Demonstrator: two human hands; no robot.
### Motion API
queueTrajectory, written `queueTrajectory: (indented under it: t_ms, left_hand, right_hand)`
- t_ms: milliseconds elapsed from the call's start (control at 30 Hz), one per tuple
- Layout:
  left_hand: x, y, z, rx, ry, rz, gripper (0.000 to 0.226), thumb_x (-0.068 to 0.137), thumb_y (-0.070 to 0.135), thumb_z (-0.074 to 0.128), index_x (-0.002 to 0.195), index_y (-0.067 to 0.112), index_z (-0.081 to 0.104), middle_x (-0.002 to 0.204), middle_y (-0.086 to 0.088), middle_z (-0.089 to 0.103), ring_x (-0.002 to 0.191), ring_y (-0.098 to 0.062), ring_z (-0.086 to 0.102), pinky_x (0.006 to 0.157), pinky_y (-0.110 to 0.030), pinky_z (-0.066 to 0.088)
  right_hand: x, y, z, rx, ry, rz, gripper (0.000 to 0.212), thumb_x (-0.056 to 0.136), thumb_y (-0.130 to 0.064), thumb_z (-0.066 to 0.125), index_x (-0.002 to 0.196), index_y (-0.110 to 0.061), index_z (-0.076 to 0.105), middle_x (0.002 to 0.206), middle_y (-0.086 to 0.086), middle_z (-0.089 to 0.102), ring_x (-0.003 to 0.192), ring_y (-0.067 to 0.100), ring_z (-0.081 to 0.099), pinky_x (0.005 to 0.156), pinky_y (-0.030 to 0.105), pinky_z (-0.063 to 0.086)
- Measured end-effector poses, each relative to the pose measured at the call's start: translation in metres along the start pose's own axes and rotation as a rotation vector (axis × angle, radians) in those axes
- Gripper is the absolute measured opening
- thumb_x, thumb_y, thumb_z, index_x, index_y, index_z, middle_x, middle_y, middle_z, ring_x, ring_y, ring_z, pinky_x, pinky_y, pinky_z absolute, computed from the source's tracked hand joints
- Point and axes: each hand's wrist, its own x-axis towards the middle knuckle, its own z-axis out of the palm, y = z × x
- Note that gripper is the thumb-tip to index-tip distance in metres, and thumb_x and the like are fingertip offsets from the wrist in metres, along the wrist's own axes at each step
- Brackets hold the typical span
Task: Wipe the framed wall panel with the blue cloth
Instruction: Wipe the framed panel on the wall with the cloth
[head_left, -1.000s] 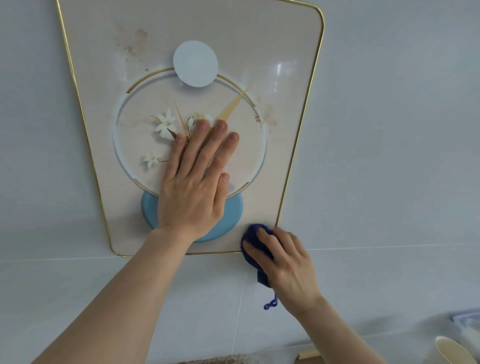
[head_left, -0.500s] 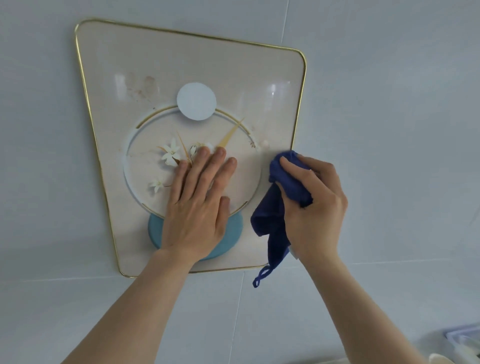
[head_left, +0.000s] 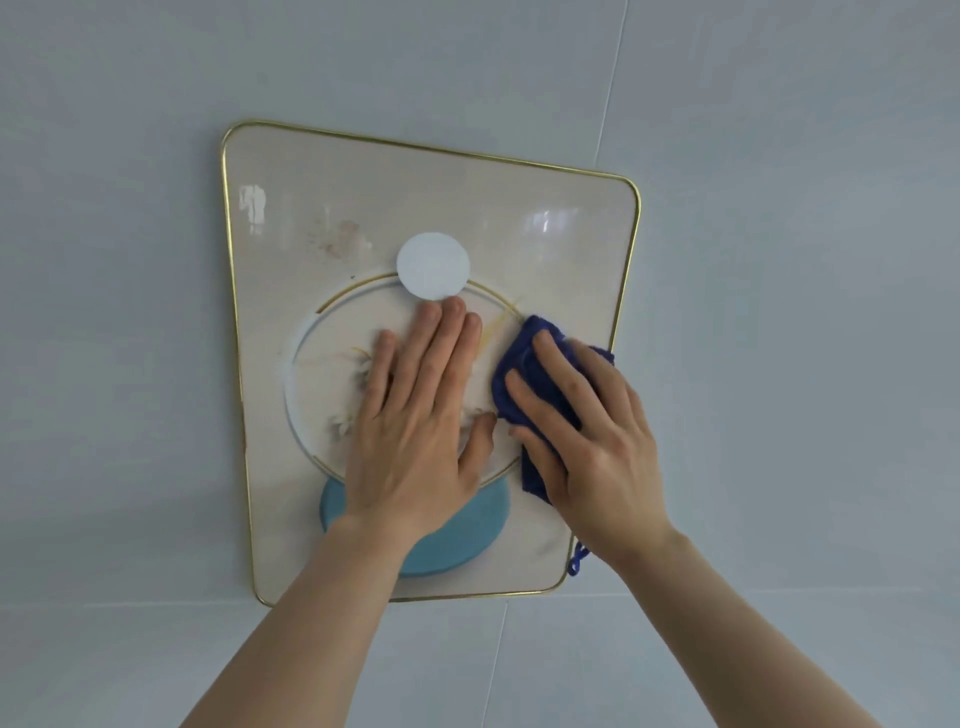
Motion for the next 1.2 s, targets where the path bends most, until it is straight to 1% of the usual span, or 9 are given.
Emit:
queueTrajectory:
  t_ms: [167,333,467,667,767,867,967,1067,1200]
  left_hand:
    - [0.000,-0.001,0.001,0.000,0.008,0.011,0.080,0.101,0.044,0.045,0.164,0.010,0.010,0.174,-0.006,0.006,0.161,-0.022,0.004,0.131,-0.049,0.005]
    - [-0.001,0.001,0.002,-0.013,0.025,-0.003,0.082,0.098,0.041,0.050,0.164,0.011,0.012,0.174,-0.004,0.008,0.161,-0.021,0.005,0.131,-0.048,0.004]
    - [-0.001,0.002,0.002,-0.005,0.018,-0.013,0.082,0.098,0.042,0.048,0.164,0.011,0.011,0.174,-0.005,0.008,0.161,-0.022,0.005,0.131,-0.050,0.008]
    - [-0.001,0.001,0.002,0.012,0.002,-0.005,0.081,0.101,0.043,0.046,0.164,0.011,0.008,0.174,-0.004,0.005,0.161,-0.021,0.003,0.131,-0.049,0.006]
    - [-0.001,0.000,0.001,0.001,-0.007,-0.001,0.080,0.101,0.043,0.046,0.164,0.011,0.007,0.174,-0.004,0.003,0.161,-0.021,0.001,0.131,-0.049,0.004]
    - [-0.001,-0.001,0.000,-0.022,-0.007,0.000,0.080,0.101,0.042,0.047,0.164,0.011,0.009,0.174,-0.004,0.004,0.161,-0.021,0.001,0.131,-0.048,0.003]
    - [-0.001,0.000,-0.001,-0.048,-0.008,-0.008,0.082,0.100,0.041,0.050,0.164,0.011,0.010,0.174,-0.004,0.006,0.161,-0.021,0.002,0.131,-0.047,0.001]
    - [0.000,0.001,-0.005,-0.064,-0.020,-0.014,0.082,0.099,0.040,0.052,0.164,0.010,0.011,0.174,-0.005,0.008,0.161,-0.022,0.003,0.131,-0.050,0.007]
    - [0.000,0.003,-0.020,-0.130,-0.054,-0.020,0.079,0.099,0.037,0.052,0.164,0.010,0.015,0.174,-0.005,0.010,0.161,-0.021,0.004,0.130,-0.051,0.014]
  right_hand:
    - [-0.009,0.013,0.000,-0.080,0.009,-0.089,0.030,0.093,-0.004,0.074,0.120,-0.016,0.077,0.144,0.009,0.063,0.128,0.038,0.061,0.102,0.047,0.053]
    - [0.044,0.023,-0.004,-0.028,0.205,0.126,0.026,0.091,-0.004,0.074,0.115,-0.014,0.079,0.136,0.011,0.068,0.115,0.039,0.059,0.094,0.048,0.052]
    - [0.083,0.020,-0.002,0.037,0.258,0.172,0.030,0.090,-0.001,0.071,0.117,-0.012,0.078,0.136,0.010,0.068,0.112,0.037,0.057,0.095,0.048,0.050]
    - [0.051,0.002,0.003,0.027,0.156,-0.001,0.030,0.089,0.001,0.070,0.116,-0.011,0.078,0.138,0.010,0.068,0.114,0.040,0.063,0.095,0.048,0.050]
    - [0.024,-0.003,0.003,0.012,0.115,-0.013,0.030,0.091,0.002,0.065,0.115,-0.012,0.078,0.136,0.009,0.069,0.113,0.038,0.063,0.094,0.046,0.051]
    - [-0.004,0.000,0.002,-0.025,0.055,-0.006,0.038,0.083,0.010,0.068,0.113,-0.012,0.078,0.135,0.007,0.070,0.113,0.036,0.063,0.093,0.044,0.052]
    - [-0.026,0.005,-0.003,-0.039,-0.002,0.029,0.044,0.077,0.012,0.070,0.111,-0.013,0.078,0.133,0.005,0.070,0.112,0.033,0.062,0.092,0.040,0.051]
    - [-0.025,-0.003,-0.009,-0.024,-0.033,0.104,0.038,0.078,0.005,0.064,0.105,-0.016,0.080,0.127,0.002,0.073,0.105,0.029,0.062,0.085,0.037,0.053]
    - [-0.005,-0.020,-0.031,0.043,-0.152,0.253,0.044,0.068,0.012,0.079,0.096,-0.021,0.082,0.110,-0.006,0.078,0.089,0.029,0.065,0.068,0.034,0.053]
